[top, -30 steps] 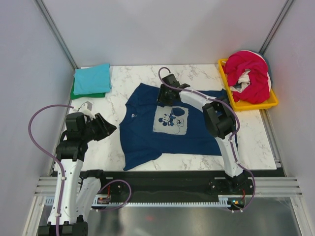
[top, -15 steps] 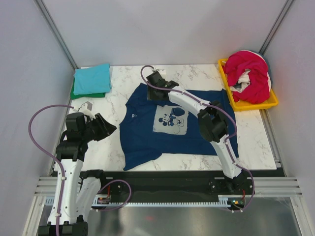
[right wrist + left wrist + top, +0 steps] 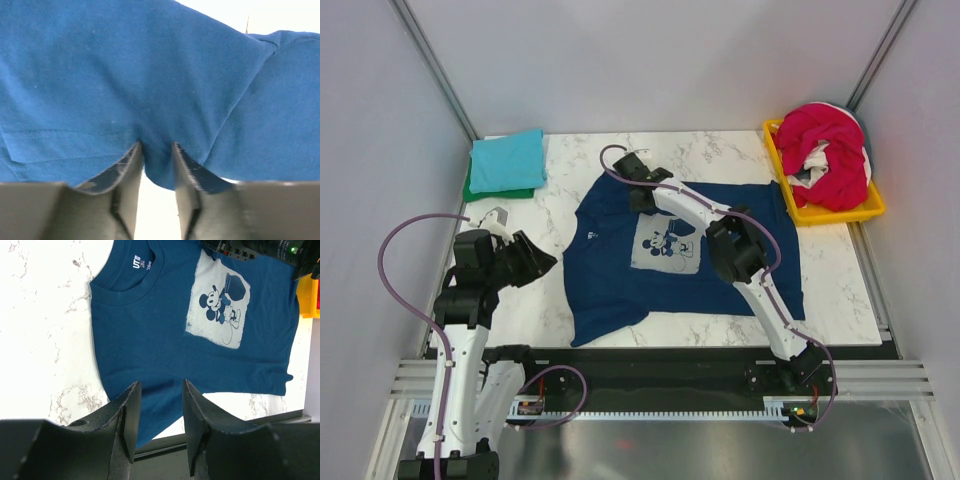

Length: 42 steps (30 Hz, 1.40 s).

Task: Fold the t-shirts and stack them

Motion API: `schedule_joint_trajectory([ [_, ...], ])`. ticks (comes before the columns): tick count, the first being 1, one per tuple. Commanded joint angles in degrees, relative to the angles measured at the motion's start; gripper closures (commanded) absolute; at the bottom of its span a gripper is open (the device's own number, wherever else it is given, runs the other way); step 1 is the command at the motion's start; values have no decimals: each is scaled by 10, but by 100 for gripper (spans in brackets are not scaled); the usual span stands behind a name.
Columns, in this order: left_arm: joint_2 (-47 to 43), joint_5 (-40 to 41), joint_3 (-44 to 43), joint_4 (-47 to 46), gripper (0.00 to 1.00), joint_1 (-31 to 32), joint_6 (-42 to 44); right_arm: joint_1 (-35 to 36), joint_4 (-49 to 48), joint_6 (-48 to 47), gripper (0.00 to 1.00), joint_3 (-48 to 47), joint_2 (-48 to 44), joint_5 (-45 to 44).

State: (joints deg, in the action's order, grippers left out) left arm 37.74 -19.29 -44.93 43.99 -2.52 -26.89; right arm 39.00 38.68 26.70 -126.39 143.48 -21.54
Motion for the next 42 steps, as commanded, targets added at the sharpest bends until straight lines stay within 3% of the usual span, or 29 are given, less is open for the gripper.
schedule_joint_trajectory([
  [1, -6, 8, -2, -20, 55, -2, 9, 1, 8, -7, 66, -30, 1, -20],
  [9, -6, 7, -1, -19, 55, -2, 9, 1, 6, -10, 100, -26, -20, -42],
  [15, -3, 8, -1, -20, 55, -2, 9, -13, -25, -28, 100, -54, -25, -55],
  [18, 5, 7, 0, -20, 55, -2, 9, -50, -98, -36, 100, -91, -15, -34],
  [20, 14, 5, 0, -19, 55, -2, 9, -75, -227, -31, 100, -101, 6, -33],
  [22, 17, 5, 0, -19, 55, -2, 10, -118, -362, -15, 74, -126, 53, 8],
  [23, 17, 5, 0, -20, 55, -2, 10, -131, -382, -5, 65, -150, 77, 7],
  [24, 19, 5, 0, -19, 55, -3, 10, -140, -382, 5, 9, -224, 101, 2],
  [25, 18, 6, 1, -19, 55, -3, 10, -157, -374, 11, 2, -256, 133, 11],
  [26, 18, 6, 1, -18, 55, -2, 10, -163, -374, 17, 2, -269, 131, 30],
  [30, 19, 8, 1, -18, 55, -2, 8, -158, -481, -8, 2, -52, 10, 40],
  [32, 21, 7, 0, -18, 55, -2, 8, -153, -474, -27, 2, -5, -35, 41],
  [39, 21, 14, 1, -18, 55, -2, 6, -119, -427, -45, 2, 89, -96, 99],
  [42, 21, 14, 1, -18, 55, -2, 6, -98, -414, -32, 4, 70, -76, 136],
])
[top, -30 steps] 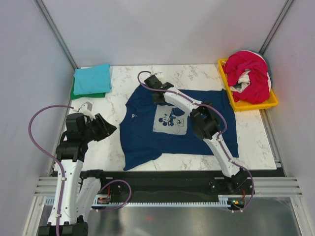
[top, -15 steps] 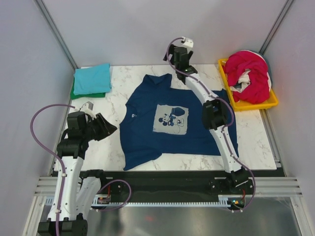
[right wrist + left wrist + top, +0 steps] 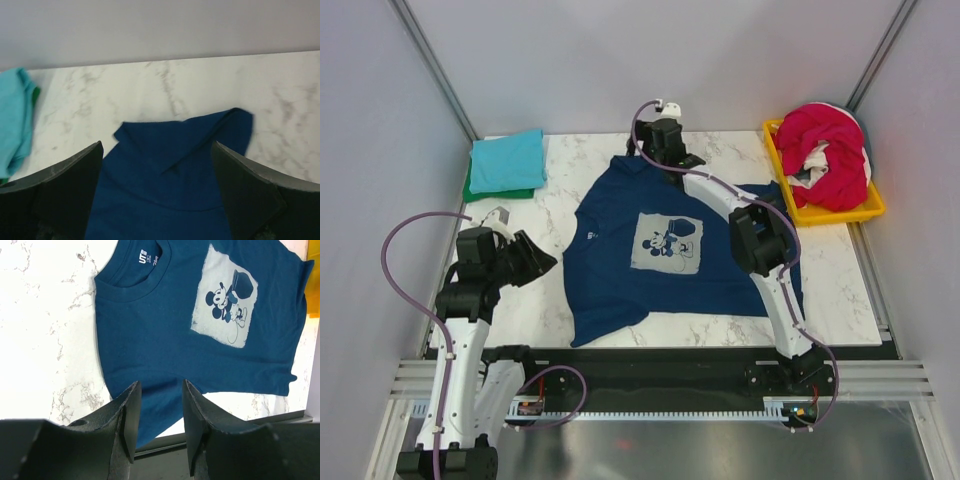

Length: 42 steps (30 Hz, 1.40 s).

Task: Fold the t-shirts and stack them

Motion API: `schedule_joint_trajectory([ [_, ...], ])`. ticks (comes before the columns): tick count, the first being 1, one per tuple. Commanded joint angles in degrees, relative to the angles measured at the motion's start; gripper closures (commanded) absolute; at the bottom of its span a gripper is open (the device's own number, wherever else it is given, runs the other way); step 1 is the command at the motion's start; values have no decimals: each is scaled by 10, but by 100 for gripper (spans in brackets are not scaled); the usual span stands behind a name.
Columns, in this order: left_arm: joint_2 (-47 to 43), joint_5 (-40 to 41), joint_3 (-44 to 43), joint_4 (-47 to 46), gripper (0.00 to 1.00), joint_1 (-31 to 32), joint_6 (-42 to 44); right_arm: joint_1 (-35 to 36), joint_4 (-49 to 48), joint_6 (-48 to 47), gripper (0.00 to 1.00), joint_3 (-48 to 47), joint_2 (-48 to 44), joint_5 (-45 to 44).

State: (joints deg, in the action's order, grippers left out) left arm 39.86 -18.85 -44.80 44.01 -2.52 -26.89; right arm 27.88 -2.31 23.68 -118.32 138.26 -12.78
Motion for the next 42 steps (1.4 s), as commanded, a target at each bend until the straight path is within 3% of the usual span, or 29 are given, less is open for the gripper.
schedule_joint_trajectory([
  [1, 0, 8, 0, -18, 55, -3, 6, 16, 4, 2, 5, -24, -1, 56],
  [8, 4, 9, 1, -18, 55, -2, 6, 27, 36, 34, 31, -135, 95, 58],
  [15, 15, 10, 0, -16, 55, -2, 6, 26, 42, 63, 30, -200, 173, 39],
  [20, 32, 8, -1, -14, 55, -2, 7, 25, 28, 137, 29, -262, 253, 43],
  [25, 58, 11, -3, -8, 56, -1, 6, 16, -174, 252, 22, -304, 348, 34],
  [27, 65, 16, -4, -6, 56, -1, 4, 14, -302, 288, 22, -341, 381, -22],
  [29, 67, 26, -5, -2, 56, -2, 1, 18, -346, 286, 20, -391, 409, -86],
  [32, 69, 40, -4, -3, 56, -2, -4, 29, -401, 220, 9, -335, 311, -57],
  [34, 75, 52, -4, -3, 56, -3, -8, 35, -409, 169, 2, -303, 211, 44],
  [36, 81, 54, -4, -15, 56, -1, -13, 35, -390, 147, 2, -218, 90, 106],
  [40, 116, 52, -5, -70, 56, 19, -37, 26, -336, 82, 2, 21, -144, 93],
  [42, 159, 99, -18, -100, 56, 94, -62, 20, -239, 56, 2, 133, -256, 58],
])
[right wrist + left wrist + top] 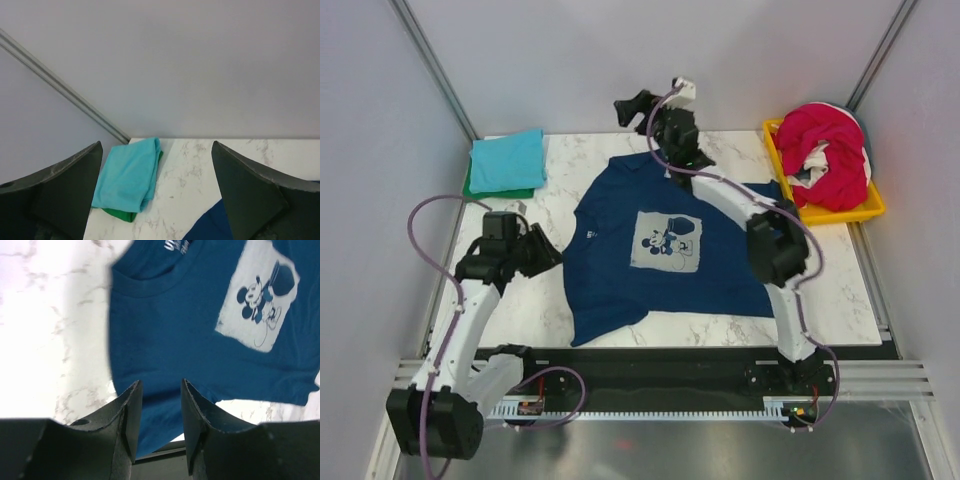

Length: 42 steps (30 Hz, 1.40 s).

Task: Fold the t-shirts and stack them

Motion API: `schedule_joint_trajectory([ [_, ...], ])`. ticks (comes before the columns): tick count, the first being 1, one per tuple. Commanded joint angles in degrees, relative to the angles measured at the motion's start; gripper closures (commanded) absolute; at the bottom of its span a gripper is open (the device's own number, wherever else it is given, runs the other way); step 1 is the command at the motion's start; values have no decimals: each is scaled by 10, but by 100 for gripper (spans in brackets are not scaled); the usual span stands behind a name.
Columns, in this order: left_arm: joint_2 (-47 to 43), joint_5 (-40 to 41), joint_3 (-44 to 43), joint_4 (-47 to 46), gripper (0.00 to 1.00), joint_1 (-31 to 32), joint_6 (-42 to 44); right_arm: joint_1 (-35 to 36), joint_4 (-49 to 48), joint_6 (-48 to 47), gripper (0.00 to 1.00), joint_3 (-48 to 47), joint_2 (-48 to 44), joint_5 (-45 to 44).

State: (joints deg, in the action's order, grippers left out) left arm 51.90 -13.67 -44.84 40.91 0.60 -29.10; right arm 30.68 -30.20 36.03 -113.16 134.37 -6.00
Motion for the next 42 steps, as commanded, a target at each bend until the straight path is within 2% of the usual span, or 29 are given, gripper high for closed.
schedule_joint_trajectory([
  [1, 57, 61, -25, -80, 56, 84, -49, -11, 97, -95, 2, 100, -245, -46],
  [2, 103, 72, -34, -93, 56, 106, -64, -14, 162, -104, 2, 115, -268, -67],
  [3, 128, 80, -52, -119, 56, 139, -70, -26, 294, -111, 2, 122, -305, -91],
  [5, 210, 77, -77, -142, 56, 157, -87, -45, 440, -113, 2, 171, -339, -143],
  [8, 291, 80, -139, -181, 56, 169, -93, -104, 539, -105, 2, 264, -389, -128],
  [9, 348, 82, -173, -188, 57, 171, -94, -128, 558, -106, 2, 282, -395, -125],
  [13, 490, 62, -270, -203, 57, 175, -90, -155, 608, -126, 2, 334, -373, -125],
  [18, 601, 32, -371, -201, 58, 175, -101, -171, 638, -140, 2, 309, -294, -125],
  [28, 750, 59, -509, -140, 58, 153, -85, -174, 664, -151, 2, 158, -75, -61],
  [33, 776, 62, -533, -118, 58, 94, -90, -171, 685, -154, 2, 70, 14, -21],
  [37, 801, 42, -568, -111, 58, 35, -91, -170, 718, -159, 2, -81, 87, 6],
  [39, 824, 29, -625, -107, 58, 13, -83, -170, 714, -163, 2, -142, 140, 38],
  [40, 853, 23, -655, -101, 57, 8, -76, -169, 717, -168, 2, -220, 160, 44],
  [42, 890, 16, -775, -56, 56, 4, -51, -169, 702, -170, 2, -292, 208, 75],
])
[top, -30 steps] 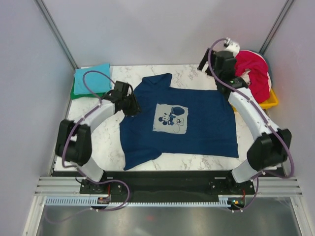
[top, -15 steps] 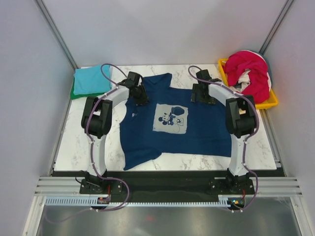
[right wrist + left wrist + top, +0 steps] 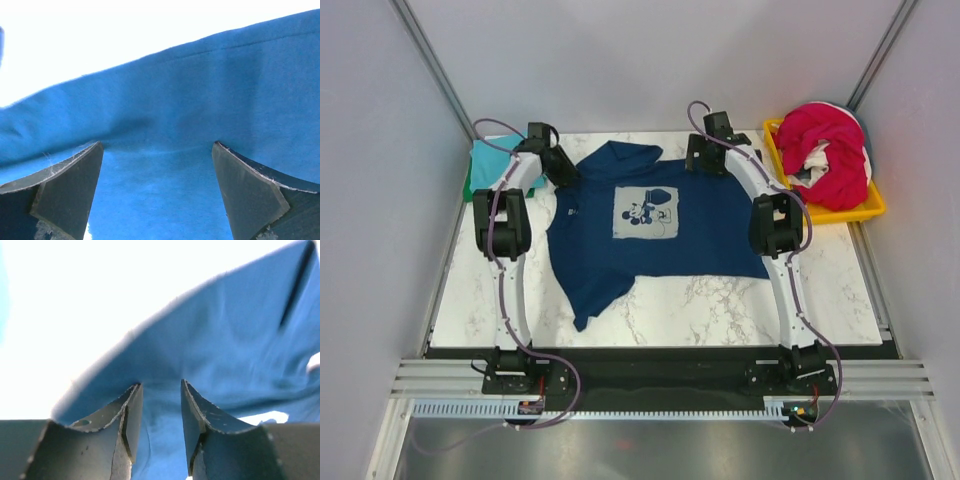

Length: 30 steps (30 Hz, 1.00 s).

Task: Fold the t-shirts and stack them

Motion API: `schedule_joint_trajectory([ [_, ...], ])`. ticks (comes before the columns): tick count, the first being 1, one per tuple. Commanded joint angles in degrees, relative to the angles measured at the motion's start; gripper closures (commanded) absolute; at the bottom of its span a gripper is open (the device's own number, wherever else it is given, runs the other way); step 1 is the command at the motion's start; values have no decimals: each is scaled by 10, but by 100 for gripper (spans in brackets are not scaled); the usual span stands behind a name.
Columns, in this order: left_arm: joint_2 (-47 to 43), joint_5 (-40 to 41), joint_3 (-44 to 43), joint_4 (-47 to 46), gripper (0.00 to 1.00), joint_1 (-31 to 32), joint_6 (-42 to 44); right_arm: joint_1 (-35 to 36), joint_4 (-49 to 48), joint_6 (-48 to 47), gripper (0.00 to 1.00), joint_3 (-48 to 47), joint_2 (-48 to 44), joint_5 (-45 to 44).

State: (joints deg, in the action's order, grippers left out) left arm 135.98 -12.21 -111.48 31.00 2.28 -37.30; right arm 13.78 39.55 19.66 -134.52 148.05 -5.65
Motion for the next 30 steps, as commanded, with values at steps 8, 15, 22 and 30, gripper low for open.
schedule_joint_trajectory([
  [8, -69, 12, -199, 112, 46, -2, 71, 9, -153, -1, 2, -30, -57, 144],
  [15, -426, 123, 185, 106, 47, 67, 58, 23, -180, 3, 2, 223, -298, 61],
  [22, -740, 125, 590, 95, 48, 128, -26, 18, -157, 74, 2, 537, -563, -72],
  [30, -902, 105, 767, 132, 50, 191, -144, -74, -209, 195, 2, 942, -801, 47],
])
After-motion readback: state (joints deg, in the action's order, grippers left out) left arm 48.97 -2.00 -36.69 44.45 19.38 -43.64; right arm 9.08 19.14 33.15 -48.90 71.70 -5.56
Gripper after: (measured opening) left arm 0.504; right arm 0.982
